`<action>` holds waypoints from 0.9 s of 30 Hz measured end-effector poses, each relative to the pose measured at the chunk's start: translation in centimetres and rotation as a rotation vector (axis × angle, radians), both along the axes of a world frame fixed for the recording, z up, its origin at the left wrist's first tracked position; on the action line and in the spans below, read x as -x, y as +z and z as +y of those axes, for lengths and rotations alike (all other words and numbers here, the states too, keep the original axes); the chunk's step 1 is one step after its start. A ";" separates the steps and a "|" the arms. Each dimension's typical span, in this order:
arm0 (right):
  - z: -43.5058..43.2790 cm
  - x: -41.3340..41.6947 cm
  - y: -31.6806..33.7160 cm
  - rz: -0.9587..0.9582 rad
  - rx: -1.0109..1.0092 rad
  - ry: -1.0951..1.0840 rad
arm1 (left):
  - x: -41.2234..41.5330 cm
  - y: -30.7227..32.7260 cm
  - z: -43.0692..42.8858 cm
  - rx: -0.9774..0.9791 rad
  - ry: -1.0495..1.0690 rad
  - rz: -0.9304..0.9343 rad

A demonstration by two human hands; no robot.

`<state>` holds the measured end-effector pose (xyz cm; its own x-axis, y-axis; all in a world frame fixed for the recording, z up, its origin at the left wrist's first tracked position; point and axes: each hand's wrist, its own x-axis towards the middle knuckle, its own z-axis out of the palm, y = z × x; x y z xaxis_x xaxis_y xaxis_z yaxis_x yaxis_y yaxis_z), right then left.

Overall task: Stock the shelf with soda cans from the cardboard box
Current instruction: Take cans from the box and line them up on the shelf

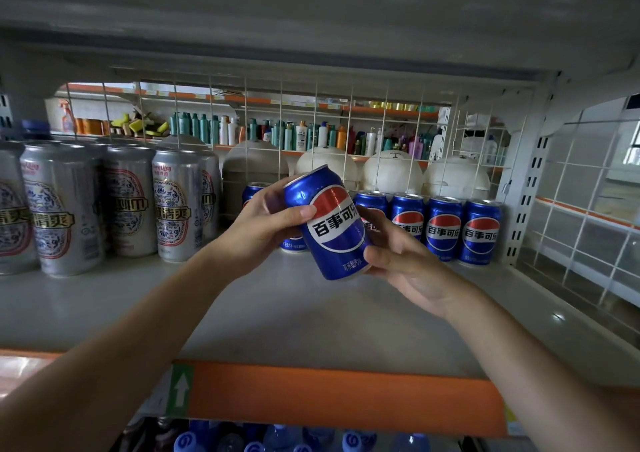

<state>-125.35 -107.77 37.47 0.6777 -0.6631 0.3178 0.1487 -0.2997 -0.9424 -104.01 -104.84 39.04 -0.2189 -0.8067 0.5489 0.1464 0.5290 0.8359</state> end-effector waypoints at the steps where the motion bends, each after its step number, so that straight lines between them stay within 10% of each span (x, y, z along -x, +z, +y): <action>1: 0.1 0.2 0.1 0.009 -0.026 0.047 | 0.0 0.1 0.1 0.001 -0.017 -0.013; 14: 0.6 -0.1 -0.7 0.138 0.092 -0.007 | 0.7 -0.2 -0.1 -0.101 -0.145 0.049; 27: -0.2 -1.8 -2.1 0.078 0.192 -0.159 | 2.1 -0.4 0.1 -0.054 0.184 -0.024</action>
